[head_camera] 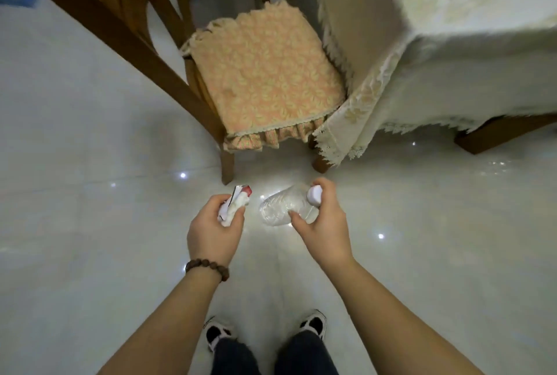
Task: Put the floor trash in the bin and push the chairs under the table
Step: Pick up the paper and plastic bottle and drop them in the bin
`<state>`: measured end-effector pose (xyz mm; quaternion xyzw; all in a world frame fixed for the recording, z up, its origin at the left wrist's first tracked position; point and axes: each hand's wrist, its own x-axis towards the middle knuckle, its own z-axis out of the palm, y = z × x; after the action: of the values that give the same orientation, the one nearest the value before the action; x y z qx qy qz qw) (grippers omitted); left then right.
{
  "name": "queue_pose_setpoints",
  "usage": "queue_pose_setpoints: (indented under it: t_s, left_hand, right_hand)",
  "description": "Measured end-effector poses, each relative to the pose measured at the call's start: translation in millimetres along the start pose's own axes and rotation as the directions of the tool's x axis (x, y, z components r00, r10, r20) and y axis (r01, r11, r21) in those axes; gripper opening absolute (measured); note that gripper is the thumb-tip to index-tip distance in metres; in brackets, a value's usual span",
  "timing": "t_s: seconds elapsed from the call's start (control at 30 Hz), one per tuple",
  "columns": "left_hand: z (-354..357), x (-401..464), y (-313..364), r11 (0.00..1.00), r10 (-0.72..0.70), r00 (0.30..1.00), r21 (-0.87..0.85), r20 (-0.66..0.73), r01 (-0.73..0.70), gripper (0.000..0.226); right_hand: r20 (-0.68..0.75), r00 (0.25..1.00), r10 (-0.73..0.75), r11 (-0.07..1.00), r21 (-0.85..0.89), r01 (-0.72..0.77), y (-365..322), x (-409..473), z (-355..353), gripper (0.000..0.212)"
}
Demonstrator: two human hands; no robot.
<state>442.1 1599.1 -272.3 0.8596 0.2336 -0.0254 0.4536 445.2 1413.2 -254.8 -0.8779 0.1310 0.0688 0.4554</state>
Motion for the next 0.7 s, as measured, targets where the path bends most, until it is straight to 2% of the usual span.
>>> queue_pose_setpoints:
  t_s: [0.17,0.37,0.47,0.53,0.7]
  left_hand:
    - [-103.8,-40.7,33.4,0.999,-0.042,0.994,-0.033,-0.105,0.038,0.019]
    - [-208.5,-74.1,34.0,0.991,-0.110,0.964,-0.102,-0.241,0.088,0.024]
    - [-259.3,-76.2,18.4,0.973,-0.169,0.938,-0.201,-0.302,0.110,0.032]
    - [-290.2,-74.6,7.9,0.962,-0.196,0.925,-0.245,-0.326,0.118,0.029]
    - [-357.6,-58.0,-10.4,0.957,-0.221,0.884,-0.267,-0.412,0.114,0.026]
  right_hand:
    - [0.051,0.990,-0.129,0.991,-0.028,0.130,-103.5,-52.3,-10.0,0.060]
    - [0.169,0.953,-0.253,0.959,-0.084,0.270,-175.7,-100.9,2.4,0.062]
    - [0.201,0.923,-0.327,0.933,-0.088,0.350,-206.0,-114.3,22.4,0.061]
    - [0.210,0.905,-0.369,0.917,-0.076,0.392,-228.5,-118.1,41.0,0.062]
    - [0.248,0.856,-0.453,0.876,-0.054,0.479,-292.6,-118.9,96.5,0.064]
